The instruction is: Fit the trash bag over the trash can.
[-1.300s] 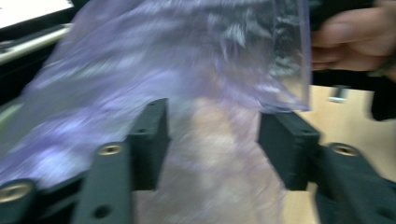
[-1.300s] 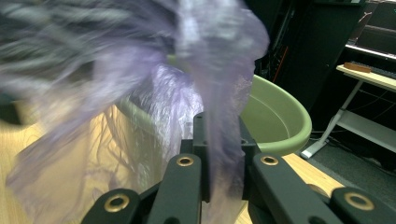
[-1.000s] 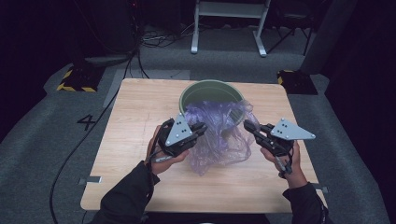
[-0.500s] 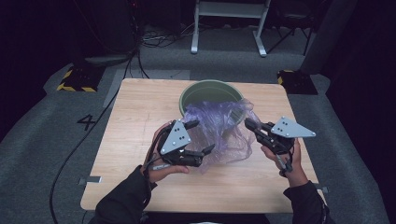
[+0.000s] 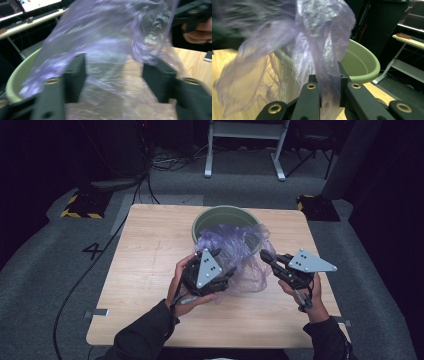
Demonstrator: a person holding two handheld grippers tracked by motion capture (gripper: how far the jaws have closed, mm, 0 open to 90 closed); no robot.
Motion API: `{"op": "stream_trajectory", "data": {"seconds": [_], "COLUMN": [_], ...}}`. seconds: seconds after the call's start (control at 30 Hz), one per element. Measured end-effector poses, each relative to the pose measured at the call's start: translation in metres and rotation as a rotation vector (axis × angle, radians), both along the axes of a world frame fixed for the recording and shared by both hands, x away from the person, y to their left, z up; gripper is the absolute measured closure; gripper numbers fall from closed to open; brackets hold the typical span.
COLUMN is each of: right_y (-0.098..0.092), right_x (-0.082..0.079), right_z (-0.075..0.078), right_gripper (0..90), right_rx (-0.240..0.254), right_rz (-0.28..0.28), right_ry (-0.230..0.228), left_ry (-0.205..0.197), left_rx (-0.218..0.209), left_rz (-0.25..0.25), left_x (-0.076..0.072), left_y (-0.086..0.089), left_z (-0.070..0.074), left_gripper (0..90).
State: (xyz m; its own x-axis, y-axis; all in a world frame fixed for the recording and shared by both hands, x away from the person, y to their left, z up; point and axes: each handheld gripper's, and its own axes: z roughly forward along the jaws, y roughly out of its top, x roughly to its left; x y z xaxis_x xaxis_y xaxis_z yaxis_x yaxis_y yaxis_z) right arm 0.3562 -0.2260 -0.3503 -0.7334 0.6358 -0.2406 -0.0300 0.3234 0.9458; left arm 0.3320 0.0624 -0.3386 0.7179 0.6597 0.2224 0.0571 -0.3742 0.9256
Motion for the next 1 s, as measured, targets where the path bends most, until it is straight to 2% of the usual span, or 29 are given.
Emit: {"op": "stream_trajectory", "data": {"seconds": [0.03, 0.07, 0.1, 0.13, 0.2, 0.23, 0.3, 0.37, 0.43, 0.5, 0.57, 0.6, 0.67, 0.73, 0.83, 1.0], "right_y": [-0.001, -0.001, -0.001, -0.002, -0.002, -0.002, -0.002, -0.002, -0.002, -0.002, -0.003, -0.004, -0.005, -0.007, -0.007, -0.006], "right_x": [-0.001, -0.001, -0.001, 0.000, 0.000, 0.000, 0.001, 0.002, 0.004, 0.008, 0.011, 0.011, 0.011, 0.011, 0.012, 0.017], "right_z": [0.000, 0.000, 0.000, 0.000, 0.000, 0.000, 0.000, 0.000, 0.000, 0.000, -0.001, -0.002, -0.002, -0.003, -0.004, 0.000], "right_gripper": [86.1, 86.1, 86.1, 86.3, 86.4, 86.4, 86.6, 86.8, 87.0, 87.0, 87.1, 87.5, 88.0, 88.2, 88.7, 89.4], "right_rx": [0.001, -0.001, -0.001, -0.002, 0.003, 0.003, 0.002, 0.001, 0.000, 0.001, 0.010, 0.015, 0.015, 0.017, 0.015, 0.009], "right_rz": [0.003, 0.003, 0.003, -0.001, -0.004, -0.004, -0.006, -0.008, -0.014, -0.017, -0.017, -0.021, -0.020, -0.022, -0.026, -0.042], "right_ry": [0.000, -0.001, -0.001, -0.003, -0.002, -0.002, 0.000, -0.001, 0.000, 0.007, 0.015, 0.018, 0.017, 0.021, 0.026, 0.021], "left_ry": [-0.002, -0.002, -0.005, 0.001, 0.000, 0.002, -0.002, -0.006, -0.019, -0.004, 0.005, 0.008, 0.002, -0.010, 0.001, 0.015], "left_rx": [0.008, 0.008, 0.016, 0.022, 0.018, 0.013, 0.015, 0.021, 0.037, 0.033, 0.000, -0.032, -0.037, -0.024, -0.011, -0.012], "left_rz": [0.011, 0.011, 0.001, -0.003, -0.001, -0.010, -0.020, -0.031, -0.024, -0.027, -0.034, -0.040, -0.044, -0.037, -0.024, 0.004], "left_x": [0.006, 0.006, 0.010, 0.015, 0.017, 0.019, 0.022, 0.025, 0.028, 0.034, 0.037, 0.036, 0.034, 0.032, 0.034, 0.049], "left_y": [0.006, 0.006, 0.011, 0.017, 0.021, 0.024, 0.028, 0.033, 0.037, 0.044, 0.051, 0.058, 0.062, 0.066, 0.071, 0.081], "left_z": [0.001, 0.001, 0.002, 0.003, 0.004, 0.005, 0.006, 0.007, 0.008, 0.009, 0.010, 0.012, 0.013, 0.014, 0.013, 0.010], "left_gripper": [53.5, 60.8, 60.8, 67.8, 75.7, 75.7, 84.2, 88.2, 89.6, 89.7, 89.7, 89.6, 89.6, 89.7, 89.7, 89.8]}}
